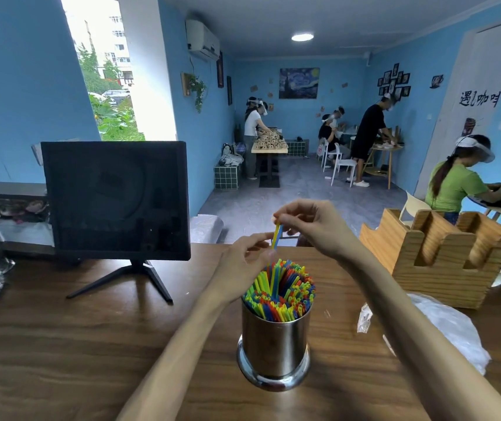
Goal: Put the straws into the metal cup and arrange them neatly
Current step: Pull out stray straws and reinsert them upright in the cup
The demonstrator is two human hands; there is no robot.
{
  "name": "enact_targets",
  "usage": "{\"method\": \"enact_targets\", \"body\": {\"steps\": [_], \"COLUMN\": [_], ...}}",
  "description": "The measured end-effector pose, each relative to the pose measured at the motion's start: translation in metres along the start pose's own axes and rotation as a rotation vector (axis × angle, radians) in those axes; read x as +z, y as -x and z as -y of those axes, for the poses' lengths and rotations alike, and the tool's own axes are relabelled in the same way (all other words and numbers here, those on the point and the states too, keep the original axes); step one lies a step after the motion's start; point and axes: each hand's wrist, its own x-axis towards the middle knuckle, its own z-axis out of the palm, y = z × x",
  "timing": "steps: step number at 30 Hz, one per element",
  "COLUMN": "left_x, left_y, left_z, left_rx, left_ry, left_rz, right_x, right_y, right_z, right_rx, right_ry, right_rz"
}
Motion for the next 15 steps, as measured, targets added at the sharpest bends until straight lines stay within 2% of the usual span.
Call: {"method": "enact_targets", "body": {"steps": [5,8,12,15], "left_x": [0.002,0.001,-0.016,-0.029], "left_y": [-0.001,0.001,-0.003,-0.004], "left_z": [-0.005,-0.010,-0.013,-0.014], "left_rx": [0.013,-0.026,-0.181,-0.297], "left_ry": [-0.011,0.150,0.542,0.801], "left_rz": [0.093,-0.006,-0.225,-0.260], "right_x": [-0.009,-0.016,-0.021,-0.022], "right_y": [-0.004,-0.006,-0.004,0.000], "right_z": [0.024,0.023,0.008,-0.002], "right_rx": [-0.177,-0.176,-0.007,0.173], "right_ry": [-0.087,-0.194,-0.387,-0.663], "right_rz": [-0.236,-0.358,-0.354,-0.292]}}
